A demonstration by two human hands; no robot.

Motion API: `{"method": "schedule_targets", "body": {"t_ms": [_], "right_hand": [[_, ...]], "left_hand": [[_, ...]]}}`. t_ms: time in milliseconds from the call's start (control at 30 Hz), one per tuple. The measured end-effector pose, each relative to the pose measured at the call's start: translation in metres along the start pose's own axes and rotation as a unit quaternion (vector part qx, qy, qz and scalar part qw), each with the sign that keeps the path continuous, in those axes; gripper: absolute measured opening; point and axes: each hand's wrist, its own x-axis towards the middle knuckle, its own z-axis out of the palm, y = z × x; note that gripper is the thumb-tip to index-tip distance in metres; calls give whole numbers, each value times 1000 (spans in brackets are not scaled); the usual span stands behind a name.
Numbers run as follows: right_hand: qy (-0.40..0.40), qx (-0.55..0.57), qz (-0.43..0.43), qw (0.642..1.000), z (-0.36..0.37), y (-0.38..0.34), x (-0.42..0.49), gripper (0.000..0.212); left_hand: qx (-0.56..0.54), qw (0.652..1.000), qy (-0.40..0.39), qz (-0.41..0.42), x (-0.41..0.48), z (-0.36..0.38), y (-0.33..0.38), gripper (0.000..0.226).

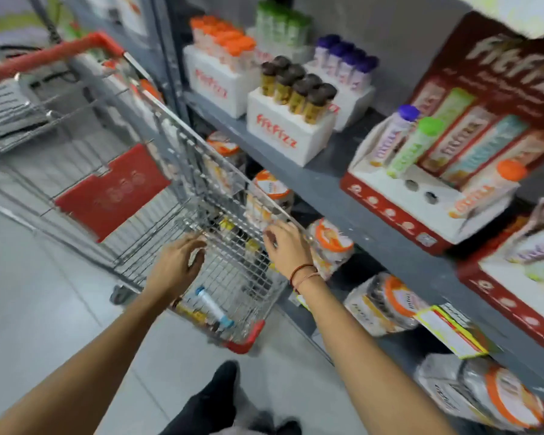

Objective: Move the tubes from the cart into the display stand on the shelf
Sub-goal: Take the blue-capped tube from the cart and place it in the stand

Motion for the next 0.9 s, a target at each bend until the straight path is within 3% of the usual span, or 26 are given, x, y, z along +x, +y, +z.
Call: {"method": "schedule_targets", "body": {"t_ms": [200,367,533,733,900], "right_hand": [[-206,-35,0,978,100,-21,19,14],[-318,-52,36,946,190,-10,30,14],[-378,-70,59,921,262,3,49,29],[-379,-83,49,920,314,7,42,45],[-362,-112,25,925,318,7,36,41]], "left_hand": [[57,993,5,-104,-24,-6,-59,19],[114,985,-1,-133,-27,4,-84,25],[153,979,-1,-132,-27,13,-88,36],[165,975,-7,-149,-26,14,-86,36],[168,974,-3,-153,-27,15,-87,36]]}}
